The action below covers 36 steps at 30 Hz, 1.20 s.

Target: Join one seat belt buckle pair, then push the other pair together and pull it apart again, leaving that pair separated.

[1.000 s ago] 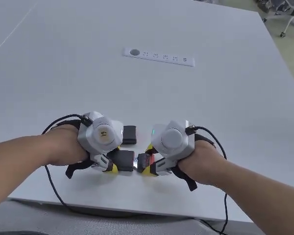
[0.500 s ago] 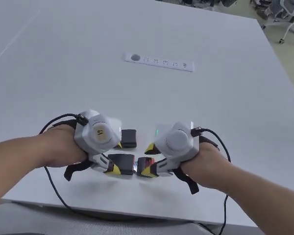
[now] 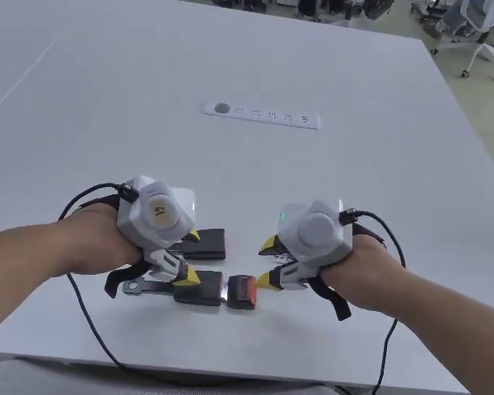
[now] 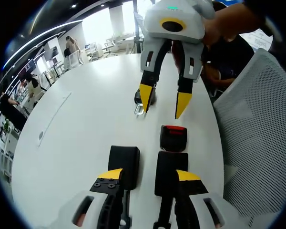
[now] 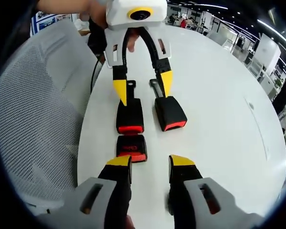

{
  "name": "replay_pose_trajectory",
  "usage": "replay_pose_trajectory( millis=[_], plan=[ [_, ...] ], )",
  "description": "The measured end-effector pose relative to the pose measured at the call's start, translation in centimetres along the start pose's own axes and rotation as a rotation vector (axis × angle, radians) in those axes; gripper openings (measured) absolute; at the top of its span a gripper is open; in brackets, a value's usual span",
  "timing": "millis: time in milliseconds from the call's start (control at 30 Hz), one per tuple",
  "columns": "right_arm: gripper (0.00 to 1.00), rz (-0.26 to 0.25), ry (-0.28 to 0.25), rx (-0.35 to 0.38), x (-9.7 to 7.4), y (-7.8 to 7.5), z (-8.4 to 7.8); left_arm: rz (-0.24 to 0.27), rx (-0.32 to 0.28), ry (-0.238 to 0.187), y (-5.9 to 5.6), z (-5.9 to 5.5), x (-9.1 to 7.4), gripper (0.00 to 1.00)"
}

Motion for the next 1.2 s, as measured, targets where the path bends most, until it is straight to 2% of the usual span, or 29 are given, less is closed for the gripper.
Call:
replay_pose_trajectory(
  millis=[333, 633, 800, 967, 1200],
  plan=[
    [0.28, -0.007, 0.038, 0.012, -0.7, -1.6, -2.7, 0.005, -0.011, 0.002, 1.5, 0.3, 0.8, 0.43],
    [0.28, -0.021, 0.081, 0.03, -1.9, -3.4, -5.6, -0.008, -0.014, 0.026, 3.1, -0.6, 1.6, 0.44],
    [0.29, -0.016, 0.109, 0.024, -2.2, -4.1, -7.1, -0.038, 0.014, 0.05, 3.3, -1.0, 2.1, 0.43],
    [0.29, -0.005, 0.118, 0.02, -2.1, -4.7, -7.8, -0.045, 0.013, 0.053, 4.1, -1.0, 2.6, 0.43],
    [0.3, 0.033, 0.131, -0.006, -1.3, -4.7, -8.4, -0.082, 0.059, 0.093, 4.1, -1.3, 3.6, 0.42]
  ],
)
Point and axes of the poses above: the centre of the closed fingertips' face, and the gripper's own axes: x roughly forward along the fingers, y roughly to its left, z roughly out of its top, the point moved 5 cm from there along -x, roughly backward along the fingers, and after that the axes turned 3 degrees about -x, right-handed, at the moved point
